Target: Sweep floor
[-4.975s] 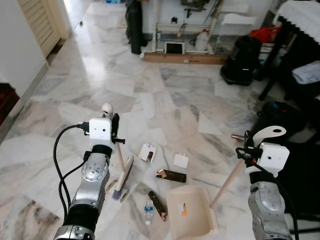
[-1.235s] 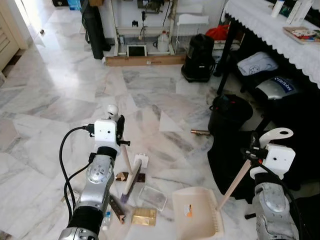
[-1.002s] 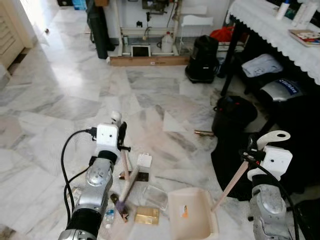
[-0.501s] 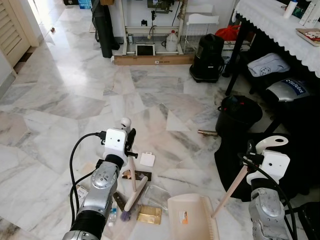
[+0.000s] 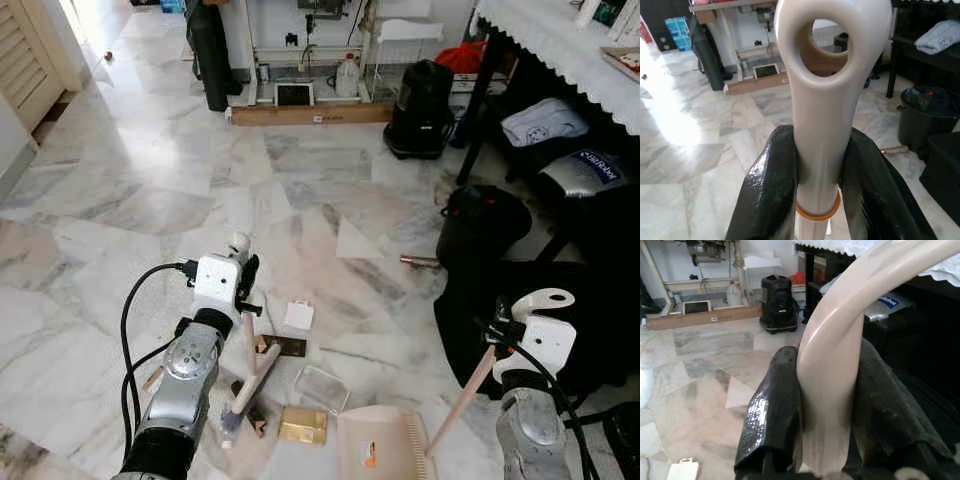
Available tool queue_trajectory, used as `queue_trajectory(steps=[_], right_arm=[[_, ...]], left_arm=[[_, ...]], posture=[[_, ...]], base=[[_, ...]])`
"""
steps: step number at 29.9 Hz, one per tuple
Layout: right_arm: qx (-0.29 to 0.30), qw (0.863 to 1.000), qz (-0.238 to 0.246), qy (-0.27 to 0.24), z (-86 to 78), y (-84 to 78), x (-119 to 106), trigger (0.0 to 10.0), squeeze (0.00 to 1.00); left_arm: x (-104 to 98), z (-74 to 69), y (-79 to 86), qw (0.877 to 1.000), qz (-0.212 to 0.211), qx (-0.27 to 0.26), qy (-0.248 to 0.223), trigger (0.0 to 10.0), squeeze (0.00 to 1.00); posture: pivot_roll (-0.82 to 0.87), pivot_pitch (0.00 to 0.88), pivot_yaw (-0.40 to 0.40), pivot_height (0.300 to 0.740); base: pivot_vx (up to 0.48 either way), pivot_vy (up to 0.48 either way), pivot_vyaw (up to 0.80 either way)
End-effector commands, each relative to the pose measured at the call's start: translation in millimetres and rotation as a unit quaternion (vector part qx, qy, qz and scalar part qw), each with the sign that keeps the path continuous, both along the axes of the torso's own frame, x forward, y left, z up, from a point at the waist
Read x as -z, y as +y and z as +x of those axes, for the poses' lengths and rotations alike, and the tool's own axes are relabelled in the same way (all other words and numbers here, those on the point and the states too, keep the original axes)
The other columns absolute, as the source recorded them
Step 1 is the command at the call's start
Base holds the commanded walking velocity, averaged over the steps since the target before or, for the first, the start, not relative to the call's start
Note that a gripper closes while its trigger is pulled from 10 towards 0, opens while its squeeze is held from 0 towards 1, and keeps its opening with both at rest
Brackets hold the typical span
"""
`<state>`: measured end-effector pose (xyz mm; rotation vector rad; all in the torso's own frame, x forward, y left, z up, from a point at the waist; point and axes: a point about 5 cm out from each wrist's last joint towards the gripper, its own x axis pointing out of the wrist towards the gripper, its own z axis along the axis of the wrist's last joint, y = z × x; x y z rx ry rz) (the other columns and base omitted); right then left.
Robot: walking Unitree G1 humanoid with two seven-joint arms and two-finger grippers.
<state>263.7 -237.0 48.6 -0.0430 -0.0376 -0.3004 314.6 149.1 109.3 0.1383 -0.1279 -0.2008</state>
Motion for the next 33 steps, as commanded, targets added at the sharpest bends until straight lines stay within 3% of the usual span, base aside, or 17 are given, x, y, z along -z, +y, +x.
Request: queue_trajectory(steps=[1,13,33], right_arm=[[0.010,1.000,-0.006,0.001,-3.6,-5.1,2,10.0,0.00],[0.026,0.999,-0.010,0.023,-9.6,-9.6,11,10.0,0.00],[0.024,0.999,-0.018,0.035,1.7,-7.3,15,10.0,0.00]], left_arm=[[-7,-0.9,-2.8,1.000,0.004,0.009,-0.012,10.0,0.00],[-10,-0.5,-6.9,1.000,0.002,0.025,-0.002,10.0,0.00],[-9,0.5,-18.5,0.996,0.009,0.079,0.039,10.0,0.00]], posture=[[0.08,0.130,-0.002,0.740],[0.09,0.145,0.001,0.740],[0.11,0.159,0.009,0.740]], base=[[0.000,0.000,0.00],[0.000,0.000,0.00],[0.000,0.000,0.00]])
